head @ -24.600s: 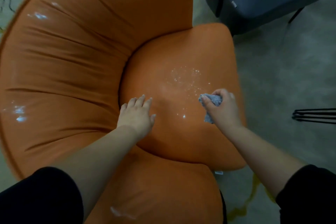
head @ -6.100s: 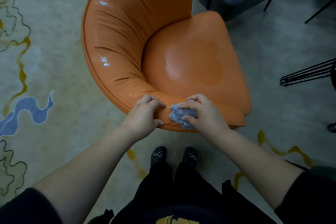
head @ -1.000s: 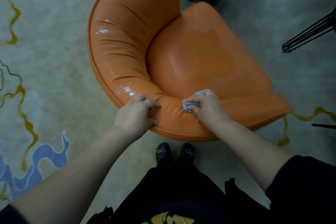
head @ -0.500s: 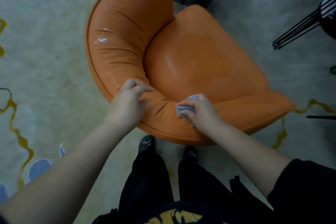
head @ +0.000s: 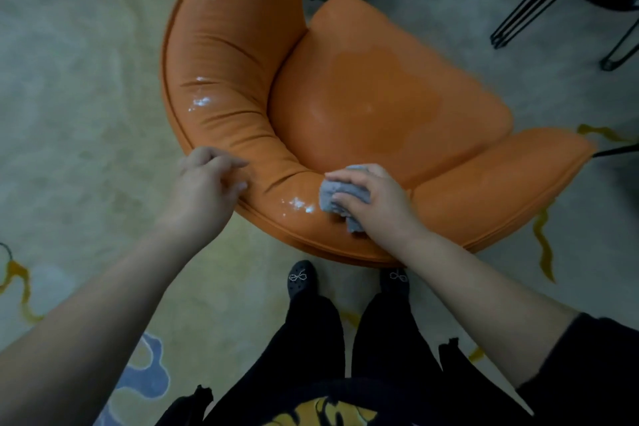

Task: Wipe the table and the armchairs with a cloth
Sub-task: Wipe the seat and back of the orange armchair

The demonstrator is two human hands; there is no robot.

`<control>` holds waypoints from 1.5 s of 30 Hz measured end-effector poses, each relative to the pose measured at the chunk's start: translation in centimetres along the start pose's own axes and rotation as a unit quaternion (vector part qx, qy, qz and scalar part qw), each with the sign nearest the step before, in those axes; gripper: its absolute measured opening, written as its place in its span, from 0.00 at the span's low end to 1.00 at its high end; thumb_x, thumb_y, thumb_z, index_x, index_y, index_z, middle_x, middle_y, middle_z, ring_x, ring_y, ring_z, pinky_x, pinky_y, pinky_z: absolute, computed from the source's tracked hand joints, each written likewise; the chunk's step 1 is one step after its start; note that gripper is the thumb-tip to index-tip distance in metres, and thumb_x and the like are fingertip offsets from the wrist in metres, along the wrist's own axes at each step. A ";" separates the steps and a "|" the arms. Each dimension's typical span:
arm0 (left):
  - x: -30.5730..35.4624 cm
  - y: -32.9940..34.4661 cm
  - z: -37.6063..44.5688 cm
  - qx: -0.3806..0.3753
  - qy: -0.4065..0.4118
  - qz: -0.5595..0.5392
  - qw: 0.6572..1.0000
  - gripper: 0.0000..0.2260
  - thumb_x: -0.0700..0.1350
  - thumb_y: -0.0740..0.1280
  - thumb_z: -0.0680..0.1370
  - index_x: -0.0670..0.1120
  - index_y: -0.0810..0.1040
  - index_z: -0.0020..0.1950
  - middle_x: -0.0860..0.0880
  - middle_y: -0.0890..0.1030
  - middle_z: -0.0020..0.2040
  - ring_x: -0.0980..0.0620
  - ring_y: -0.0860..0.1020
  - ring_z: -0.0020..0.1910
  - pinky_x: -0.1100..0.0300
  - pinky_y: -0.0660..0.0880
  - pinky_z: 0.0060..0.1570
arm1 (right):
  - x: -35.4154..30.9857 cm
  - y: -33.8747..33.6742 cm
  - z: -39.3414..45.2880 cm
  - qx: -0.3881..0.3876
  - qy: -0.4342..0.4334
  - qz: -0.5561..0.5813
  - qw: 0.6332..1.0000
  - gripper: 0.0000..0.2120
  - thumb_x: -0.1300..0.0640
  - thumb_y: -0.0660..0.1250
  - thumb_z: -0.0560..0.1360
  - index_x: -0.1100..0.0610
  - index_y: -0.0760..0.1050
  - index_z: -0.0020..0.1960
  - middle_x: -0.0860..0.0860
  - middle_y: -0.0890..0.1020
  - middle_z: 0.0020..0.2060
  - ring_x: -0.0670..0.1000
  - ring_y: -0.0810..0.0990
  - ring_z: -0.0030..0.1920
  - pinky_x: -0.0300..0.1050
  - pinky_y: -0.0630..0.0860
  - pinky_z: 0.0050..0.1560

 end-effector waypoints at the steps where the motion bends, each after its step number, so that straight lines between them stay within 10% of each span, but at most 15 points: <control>1: -0.2 0.0 0.2 -0.004 0.006 0.002 1.000 0.14 0.38 0.72 0.72 0.44 0.80 0.58 0.44 0.75 0.54 0.40 0.72 0.57 0.50 0.68 0.61 | -1.0 1.1 0.1 -0.014 -0.018 0.010 1.000 0.14 0.57 0.70 0.73 0.48 0.79 0.58 0.48 0.71 0.54 0.46 0.73 0.54 0.18 0.60 0.53; 7: -1.2 0.4 0.4 -0.011 0.054 0.011 0.998 0.14 0.39 0.73 0.71 0.45 0.81 0.57 0.44 0.74 0.55 0.40 0.71 0.57 0.55 0.64 0.61 | -3.2 5.6 0.4 -0.016 -0.073 -0.108 0.991 0.20 0.55 0.71 0.72 0.49 0.76 0.64 0.53 0.70 0.60 0.53 0.67 0.61 0.41 0.67 0.62; 15: -2.5 0.9 0.3 -0.002 0.104 0.019 0.994 0.17 0.41 0.73 0.70 0.49 0.79 0.58 0.48 0.73 0.56 0.43 0.71 0.56 0.52 0.67 0.59 | -2.0 4.2 2.8 0.050 0.040 -0.004 0.998 0.17 0.55 0.68 0.75 0.51 0.76 0.63 0.51 0.72 0.59 0.44 0.70 0.57 0.16 0.59 0.49; 33: -2.8 1.4 0.8 0.001 0.083 0.006 0.997 0.18 0.41 0.73 0.68 0.49 0.80 0.57 0.49 0.73 0.56 0.44 0.70 0.57 0.60 0.62 0.59 | -5.0 7.6 2.1 0.011 -0.056 -0.096 0.994 0.18 0.56 0.71 0.73 0.48 0.77 0.62 0.51 0.71 0.60 0.48 0.68 0.59 0.30 0.61 0.58; 41: -3.1 1.5 0.9 -0.008 0.089 0.009 0.996 0.17 0.42 0.72 0.70 0.49 0.79 0.59 0.51 0.71 0.56 0.47 0.68 0.58 0.59 0.63 0.60 | -2.1 4.2 2.0 0.055 0.042 -0.024 0.997 0.12 0.62 0.68 0.75 0.49 0.81 0.54 0.49 0.71 0.52 0.39 0.73 0.35 0.28 0.72 0.29; 45: -3.0 1.6 0.8 0.004 0.084 0.005 0.996 0.18 0.41 0.72 0.69 0.49 0.80 0.58 0.51 0.72 0.56 0.46 0.69 0.57 0.60 0.63 0.59 | -4.4 7.1 1.9 0.026 -0.014 -0.002 1.000 0.15 0.63 0.70 0.72 0.45 0.82 0.52 0.46 0.72 0.57 0.39 0.74 0.50 0.28 0.72 0.47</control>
Point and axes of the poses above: each hand's wrist, its own z-axis towards the middle knuckle, its own y-axis out of the palm, x = y × z, the point moved 6 cm from there along z, towards the middle knuckle
